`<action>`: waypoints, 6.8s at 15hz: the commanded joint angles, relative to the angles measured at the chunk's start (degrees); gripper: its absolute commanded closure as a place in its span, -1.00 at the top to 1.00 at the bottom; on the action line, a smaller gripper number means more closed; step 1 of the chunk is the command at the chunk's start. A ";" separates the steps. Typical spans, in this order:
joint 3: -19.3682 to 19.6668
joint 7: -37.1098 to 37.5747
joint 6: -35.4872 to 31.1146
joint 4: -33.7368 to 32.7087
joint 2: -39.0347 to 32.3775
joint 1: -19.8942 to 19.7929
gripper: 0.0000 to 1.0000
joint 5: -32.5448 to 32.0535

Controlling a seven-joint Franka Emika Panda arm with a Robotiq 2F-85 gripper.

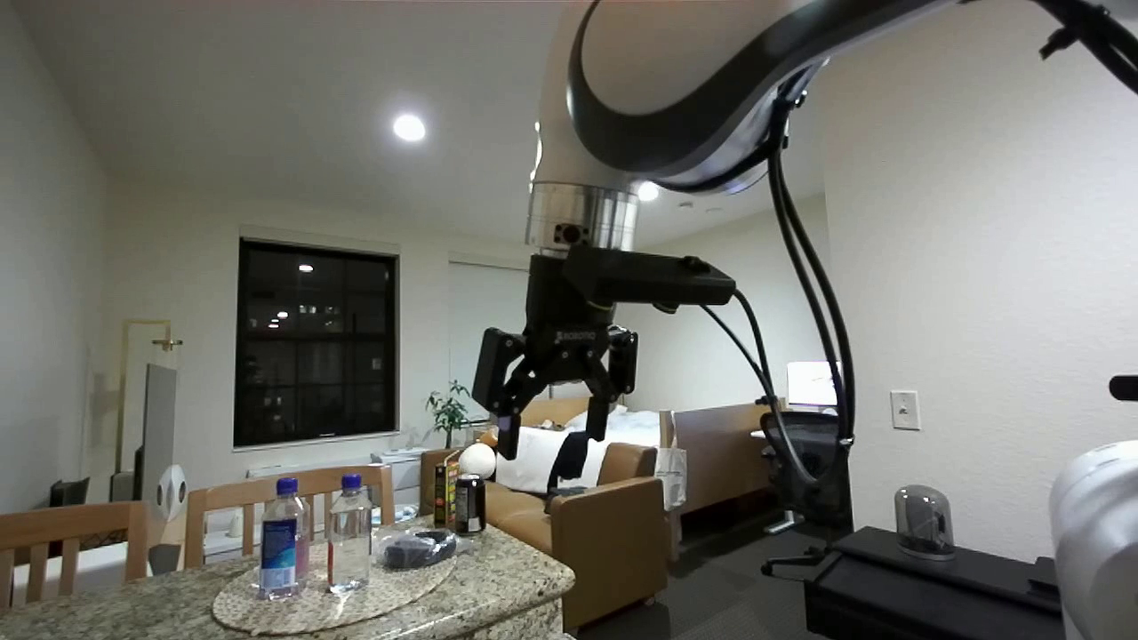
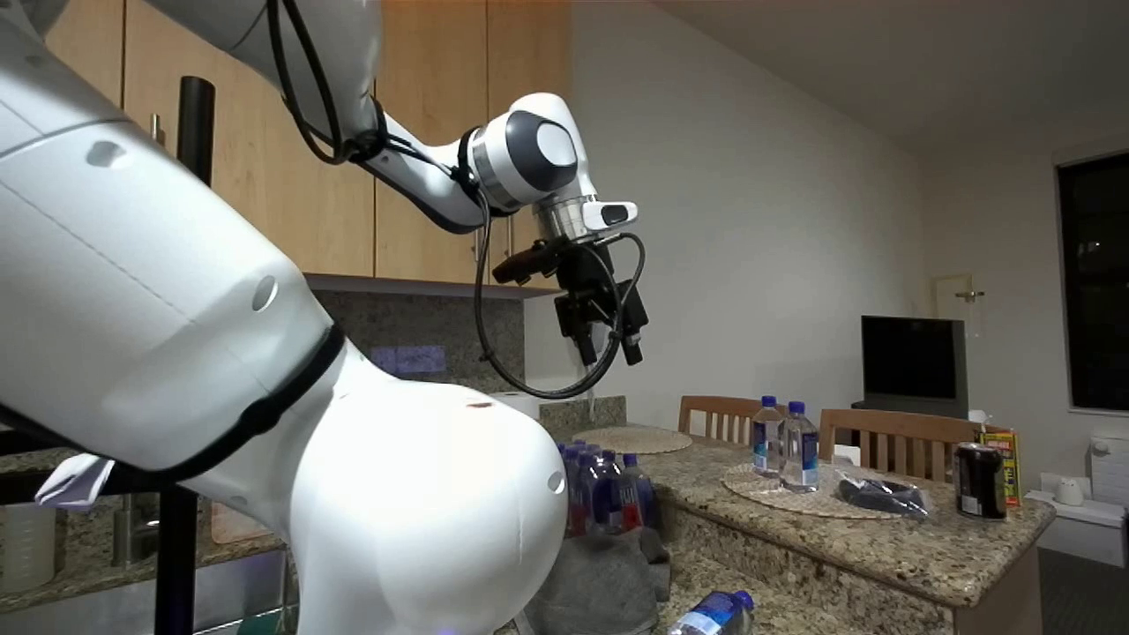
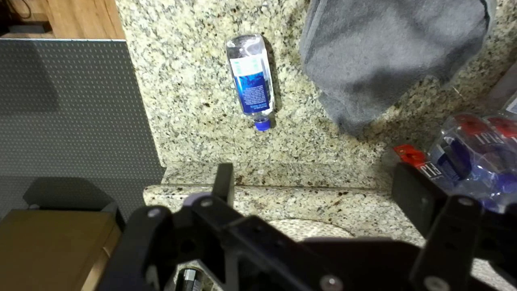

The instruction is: Move the towel from left to right.

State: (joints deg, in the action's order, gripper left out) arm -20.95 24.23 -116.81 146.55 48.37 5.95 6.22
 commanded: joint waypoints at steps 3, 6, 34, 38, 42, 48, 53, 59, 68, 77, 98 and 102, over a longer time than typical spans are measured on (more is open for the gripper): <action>-1.11 -1.63 -9.92 1.20 -8.03 3.95 1.00 2.16; -0.28 -4.98 -14.08 3.13 -13.11 8.54 1.00 4.43; 8.29 -25.71 -46.88 -0.45 -44.22 12.97 1.00 5.64; 7.20 -26.91 -45.23 -0.79 -45.13 12.54 1.00 6.73; 7.16 -26.85 -45.24 -1.05 -45.24 12.28 1.00 6.70; 7.39 -26.19 -46.56 -2.86 -49.36 11.28 1.00 2.15; 6.27 -31.12 -47.08 -5.78 -57.43 9.76 1.00 7.76; 0.42 -33.33 -54.61 -9.53 -67.68 4.95 1.00 9.85; -13.16 -30.99 -60.63 -12.01 -74.83 -6.61 -0.06 7.82; -26.65 -31.62 -57.53 -11.73 -74.74 -19.44 -0.85 9.54; -48.97 -29.65 -19.97 -13.46 -46.03 -55.20 -0.82 27.43; -44.81 -32.86 -15.89 -13.42 -37.85 -55.08 -0.82 33.45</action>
State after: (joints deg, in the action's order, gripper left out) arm -68.05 -5.40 -135.71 132.80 2.86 -48.93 34.56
